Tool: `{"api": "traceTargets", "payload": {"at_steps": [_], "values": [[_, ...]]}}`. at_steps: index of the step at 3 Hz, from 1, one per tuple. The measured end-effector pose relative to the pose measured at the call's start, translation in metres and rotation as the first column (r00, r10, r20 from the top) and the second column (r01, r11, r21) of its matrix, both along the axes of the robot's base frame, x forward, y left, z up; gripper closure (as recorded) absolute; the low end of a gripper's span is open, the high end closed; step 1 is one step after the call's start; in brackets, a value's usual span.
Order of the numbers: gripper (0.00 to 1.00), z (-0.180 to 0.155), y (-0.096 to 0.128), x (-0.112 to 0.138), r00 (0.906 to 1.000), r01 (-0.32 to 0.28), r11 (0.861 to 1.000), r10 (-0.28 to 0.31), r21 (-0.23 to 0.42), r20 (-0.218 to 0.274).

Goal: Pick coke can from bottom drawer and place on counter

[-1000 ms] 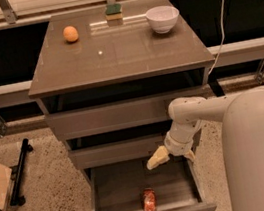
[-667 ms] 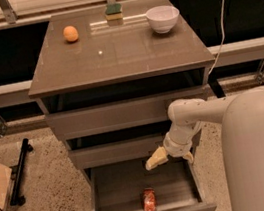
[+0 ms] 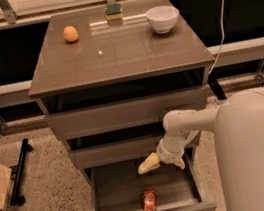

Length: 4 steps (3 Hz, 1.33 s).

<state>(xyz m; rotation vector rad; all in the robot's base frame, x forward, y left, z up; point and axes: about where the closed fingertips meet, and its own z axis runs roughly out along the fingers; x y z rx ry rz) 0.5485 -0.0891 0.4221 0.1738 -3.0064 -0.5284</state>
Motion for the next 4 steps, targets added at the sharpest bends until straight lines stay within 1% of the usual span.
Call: {"api": "traceTargets", "payload": {"at_steps": [1, 2, 3, 4], "values": [[0.00, -0.021, 0.011, 0.006, 0.9995, 0.024, 0.999, -0.025, 0.039, 0.021], [0.00, -0.047, 0.017, 0.014, 0.9973, 0.070, 0.995, -0.072, 0.069, 0.016], [0.00, -0.074, 0.024, 0.020, 0.9947, 0.102, 0.991, -0.101, 0.084, -0.020], [0.00, -0.082, 0.025, 0.021, 0.9938, 0.110, 0.990, -0.107, 0.088, -0.029]]}}
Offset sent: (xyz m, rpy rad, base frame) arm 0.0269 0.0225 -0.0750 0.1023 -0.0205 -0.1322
